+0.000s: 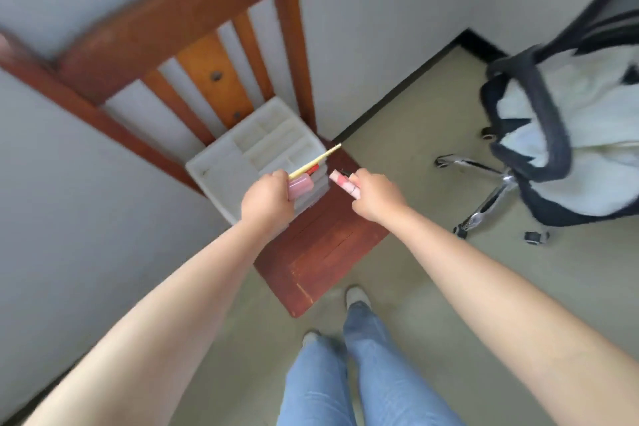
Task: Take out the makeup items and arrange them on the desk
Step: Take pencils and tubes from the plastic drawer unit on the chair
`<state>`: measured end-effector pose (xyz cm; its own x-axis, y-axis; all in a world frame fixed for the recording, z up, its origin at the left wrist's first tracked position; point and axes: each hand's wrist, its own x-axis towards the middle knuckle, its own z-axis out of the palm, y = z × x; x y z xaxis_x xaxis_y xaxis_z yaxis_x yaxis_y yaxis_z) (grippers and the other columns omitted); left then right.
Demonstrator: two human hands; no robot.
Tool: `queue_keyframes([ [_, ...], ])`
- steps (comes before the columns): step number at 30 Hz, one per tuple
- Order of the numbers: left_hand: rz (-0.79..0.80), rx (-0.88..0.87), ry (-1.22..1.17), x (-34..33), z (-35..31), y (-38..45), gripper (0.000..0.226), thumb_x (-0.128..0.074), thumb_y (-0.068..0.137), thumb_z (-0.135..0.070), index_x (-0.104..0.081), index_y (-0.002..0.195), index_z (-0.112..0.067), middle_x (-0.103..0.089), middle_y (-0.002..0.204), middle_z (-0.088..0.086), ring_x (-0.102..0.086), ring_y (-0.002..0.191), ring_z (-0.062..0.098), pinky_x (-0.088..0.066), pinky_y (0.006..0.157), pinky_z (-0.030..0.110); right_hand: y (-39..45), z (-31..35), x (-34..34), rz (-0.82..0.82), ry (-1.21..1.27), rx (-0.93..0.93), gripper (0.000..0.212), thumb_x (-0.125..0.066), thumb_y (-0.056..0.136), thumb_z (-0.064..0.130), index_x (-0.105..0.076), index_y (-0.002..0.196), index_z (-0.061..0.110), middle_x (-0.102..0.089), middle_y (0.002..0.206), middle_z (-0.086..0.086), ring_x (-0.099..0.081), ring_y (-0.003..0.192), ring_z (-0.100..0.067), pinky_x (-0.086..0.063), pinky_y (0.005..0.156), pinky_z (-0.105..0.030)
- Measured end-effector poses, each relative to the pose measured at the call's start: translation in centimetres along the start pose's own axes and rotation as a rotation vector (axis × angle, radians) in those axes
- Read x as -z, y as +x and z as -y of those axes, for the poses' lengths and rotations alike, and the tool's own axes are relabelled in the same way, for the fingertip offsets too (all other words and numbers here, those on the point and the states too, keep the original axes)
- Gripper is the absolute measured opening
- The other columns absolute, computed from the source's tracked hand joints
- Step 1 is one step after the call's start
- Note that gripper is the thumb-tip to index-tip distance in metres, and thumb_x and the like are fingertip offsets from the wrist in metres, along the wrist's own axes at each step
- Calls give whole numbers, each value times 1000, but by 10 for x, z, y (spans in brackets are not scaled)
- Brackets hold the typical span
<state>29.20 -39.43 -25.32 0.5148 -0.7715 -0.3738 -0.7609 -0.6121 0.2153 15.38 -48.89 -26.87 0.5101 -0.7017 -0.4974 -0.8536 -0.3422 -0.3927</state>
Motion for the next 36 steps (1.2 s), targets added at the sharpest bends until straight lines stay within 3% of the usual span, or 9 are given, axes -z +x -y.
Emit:
queue_keyframes([
  [6,-33,-367,192,35,-112,-29,24,-45,86,-5,-48,110,-2,-55,116,16,-53,109,36,-44,83,39,-105,-60,72,-269,-160,-170,31,-47,83,4,-44,113,8,-59,120,-10,-55,111,-32,-44,84,-36],
  [13,-46,-922,439,14,-269,-144,31,-45,87,-5,-46,118,-5,-53,122,13,-47,117,31,-40,92,35,-290,-153,95,-486,-192,-586,34,-51,85,9,-42,118,10,-58,119,-9,-56,111,-30,-42,85,-35],
  [24,-164,-1802,646,-113,-504,-534,30,-40,90,-6,-44,119,-10,-53,122,8,-45,117,26,-36,95,32,-705,-333,15,-623,-178,-1283,35,-48,83,2,-43,118,9,-57,117,-11,-55,109,-28,-40,87,-34],
  [29,-211,-2076,632,-187,-576,-738,33,-38,90,-3,-42,123,-9,-50,126,9,-43,120,27,-37,96,33,-887,-399,-45,-642,-138,-1497,36,-47,83,1,-42,118,8,-57,117,-11,-56,107,-29,-39,86,-34],
  [36,-94,-2313,595,-289,-636,-947,34,-42,87,-3,-43,121,-9,-52,123,11,-44,117,28,-37,94,34,-1064,-478,-109,-638,-44,-1709,37,-47,84,5,-41,120,10,-58,116,-8,-57,106,-27,-41,84,-33],
])
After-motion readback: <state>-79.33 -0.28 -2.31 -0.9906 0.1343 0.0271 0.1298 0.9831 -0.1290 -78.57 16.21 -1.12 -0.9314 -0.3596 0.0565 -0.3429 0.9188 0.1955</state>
